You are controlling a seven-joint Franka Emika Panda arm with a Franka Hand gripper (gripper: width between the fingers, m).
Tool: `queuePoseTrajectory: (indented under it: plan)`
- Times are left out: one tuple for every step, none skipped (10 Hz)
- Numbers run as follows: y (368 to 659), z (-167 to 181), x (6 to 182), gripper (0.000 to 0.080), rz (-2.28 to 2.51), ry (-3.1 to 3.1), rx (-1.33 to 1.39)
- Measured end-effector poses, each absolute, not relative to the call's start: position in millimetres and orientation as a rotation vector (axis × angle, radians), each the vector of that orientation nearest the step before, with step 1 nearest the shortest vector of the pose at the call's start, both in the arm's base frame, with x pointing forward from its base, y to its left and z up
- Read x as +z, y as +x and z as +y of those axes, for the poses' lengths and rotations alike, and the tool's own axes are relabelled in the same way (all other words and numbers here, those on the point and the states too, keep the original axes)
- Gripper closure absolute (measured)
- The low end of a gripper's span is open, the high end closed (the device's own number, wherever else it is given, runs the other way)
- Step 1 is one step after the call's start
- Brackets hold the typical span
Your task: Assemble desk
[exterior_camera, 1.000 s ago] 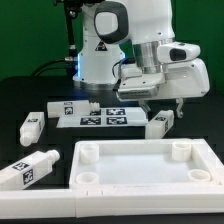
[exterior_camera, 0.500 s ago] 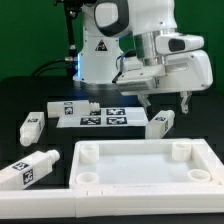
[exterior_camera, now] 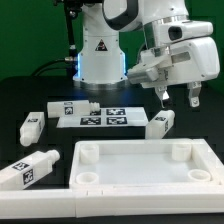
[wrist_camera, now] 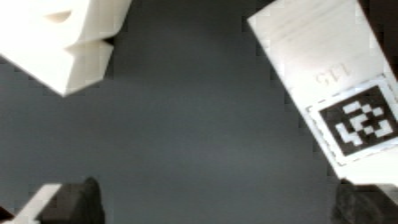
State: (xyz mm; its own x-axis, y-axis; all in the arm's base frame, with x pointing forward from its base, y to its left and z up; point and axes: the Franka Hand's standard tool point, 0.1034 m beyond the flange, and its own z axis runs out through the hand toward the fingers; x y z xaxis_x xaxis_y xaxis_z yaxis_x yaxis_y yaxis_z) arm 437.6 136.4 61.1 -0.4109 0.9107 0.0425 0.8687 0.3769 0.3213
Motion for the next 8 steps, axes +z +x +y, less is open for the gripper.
queuePoseTrajectory:
  plan:
    - [438.4, 135.7, 61.0, 0.0150, 2.431, 1.714, 0.453]
    - [441.8, 131.0, 60.6, 0.0150, 2.339, 1.860, 0.441]
    - [454.9, 124.5, 64.0, 0.0150, 2.209, 2.026, 0.409]
    - [468.1, 123.8, 68.4, 0.0150, 2.106, 2.133, 0.417]
    - [480.1, 122.3, 71.8, 0.0150, 1.910, 2.330, 0.421]
    - [487.3, 128.0, 75.4, 0.0150, 1.728, 2.490, 0.439]
    - [485.2, 136.5, 75.1, 0.0150, 1.561, 2.625, 0.452]
    - [482.1, 131.4, 73.2, 0.0150, 1.536, 2.640, 0.464]
